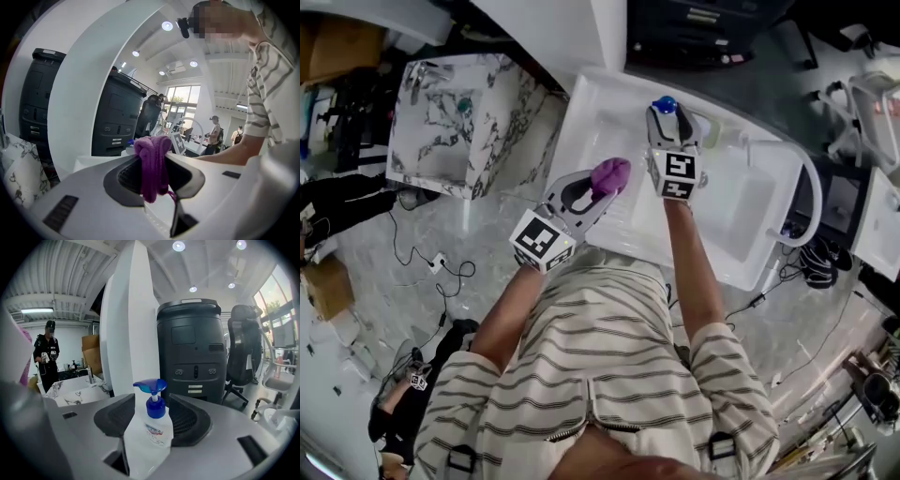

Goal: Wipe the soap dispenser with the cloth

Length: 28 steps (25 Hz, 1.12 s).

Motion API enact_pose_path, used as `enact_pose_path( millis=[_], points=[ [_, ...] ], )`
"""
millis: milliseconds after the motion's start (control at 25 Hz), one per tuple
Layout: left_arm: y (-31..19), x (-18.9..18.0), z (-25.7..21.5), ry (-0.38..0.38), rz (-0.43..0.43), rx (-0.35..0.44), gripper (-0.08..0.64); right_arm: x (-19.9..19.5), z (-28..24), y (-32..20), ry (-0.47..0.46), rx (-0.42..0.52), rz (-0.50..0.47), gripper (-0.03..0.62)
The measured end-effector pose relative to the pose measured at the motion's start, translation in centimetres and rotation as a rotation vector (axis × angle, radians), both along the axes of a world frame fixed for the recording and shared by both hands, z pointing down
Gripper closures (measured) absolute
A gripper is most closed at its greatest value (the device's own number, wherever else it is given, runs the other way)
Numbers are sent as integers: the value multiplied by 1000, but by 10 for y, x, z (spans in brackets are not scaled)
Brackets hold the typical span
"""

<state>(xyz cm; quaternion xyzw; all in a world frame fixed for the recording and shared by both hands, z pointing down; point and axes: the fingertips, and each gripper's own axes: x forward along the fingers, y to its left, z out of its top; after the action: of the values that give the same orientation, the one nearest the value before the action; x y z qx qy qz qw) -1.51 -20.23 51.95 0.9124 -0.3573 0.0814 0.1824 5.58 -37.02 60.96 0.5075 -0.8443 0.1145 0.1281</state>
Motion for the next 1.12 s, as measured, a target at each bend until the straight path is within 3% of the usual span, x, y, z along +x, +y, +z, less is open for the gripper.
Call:
enact_pose_path(
  millis=[200,480,840,1120],
  points=[
    [8,-2,-5,1,0,18,443,4,-11,14,1,8,19,374],
    [28,-9,-20,-9,-26,63,443,6,-49,54,-40,58,50,433],
    [70,-21,-43,8,-117,108,443,2,-101,136,-116,103,44,561],
    [101,-26,-53,3,-131,150,443,0,-122,199,-158,98,42,583]
  ],
)
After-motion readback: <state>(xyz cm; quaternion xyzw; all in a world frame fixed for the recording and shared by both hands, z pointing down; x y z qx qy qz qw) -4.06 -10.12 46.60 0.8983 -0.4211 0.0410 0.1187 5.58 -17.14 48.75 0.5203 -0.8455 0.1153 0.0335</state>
